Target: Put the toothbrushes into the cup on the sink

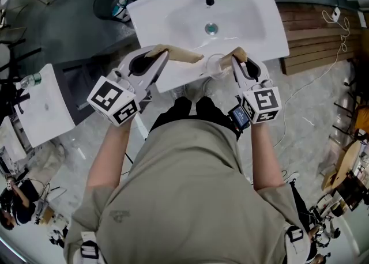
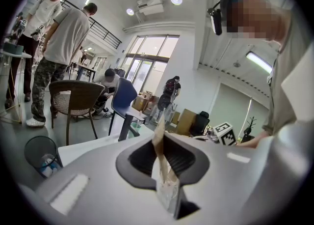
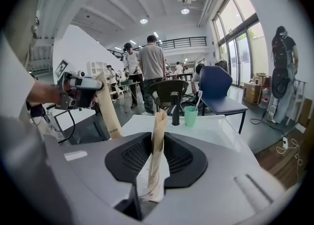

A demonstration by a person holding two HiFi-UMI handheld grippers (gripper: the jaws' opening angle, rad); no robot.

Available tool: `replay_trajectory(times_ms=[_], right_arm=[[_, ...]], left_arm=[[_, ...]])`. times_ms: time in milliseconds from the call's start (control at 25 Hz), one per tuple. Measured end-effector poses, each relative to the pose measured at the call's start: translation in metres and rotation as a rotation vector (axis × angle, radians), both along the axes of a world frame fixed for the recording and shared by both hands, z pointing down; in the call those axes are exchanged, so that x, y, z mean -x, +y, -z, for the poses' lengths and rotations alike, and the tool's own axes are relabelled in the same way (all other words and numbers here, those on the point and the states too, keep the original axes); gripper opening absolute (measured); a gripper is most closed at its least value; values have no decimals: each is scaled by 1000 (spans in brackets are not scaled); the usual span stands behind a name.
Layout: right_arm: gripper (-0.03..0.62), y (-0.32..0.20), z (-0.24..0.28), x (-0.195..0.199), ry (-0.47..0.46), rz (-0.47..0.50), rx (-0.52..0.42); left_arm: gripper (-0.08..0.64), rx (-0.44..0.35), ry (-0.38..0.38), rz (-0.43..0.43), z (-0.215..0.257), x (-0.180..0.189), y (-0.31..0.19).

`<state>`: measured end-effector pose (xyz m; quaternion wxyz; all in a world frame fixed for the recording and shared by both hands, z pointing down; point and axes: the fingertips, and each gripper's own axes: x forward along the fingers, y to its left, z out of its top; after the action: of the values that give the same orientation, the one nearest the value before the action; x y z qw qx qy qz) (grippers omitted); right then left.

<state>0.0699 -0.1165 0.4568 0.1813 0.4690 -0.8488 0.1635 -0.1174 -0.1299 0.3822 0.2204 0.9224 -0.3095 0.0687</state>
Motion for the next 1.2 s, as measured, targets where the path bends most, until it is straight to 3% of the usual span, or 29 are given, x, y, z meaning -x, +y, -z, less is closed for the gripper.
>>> replay_trajectory(times_ms=[440, 840, 1200], right_arm=[[109, -2, 17, -13, -103, -18, -19], [109, 1, 48, -27, -250, -38, -43], [109, 5, 64, -65, -412, -147, -22]], left_arm=[[40, -7, -3, -1, 2, -10, -6], [40, -15, -10, -13, 6, -22, -11], [40, -27, -7, -58, 14, -43, -3]])
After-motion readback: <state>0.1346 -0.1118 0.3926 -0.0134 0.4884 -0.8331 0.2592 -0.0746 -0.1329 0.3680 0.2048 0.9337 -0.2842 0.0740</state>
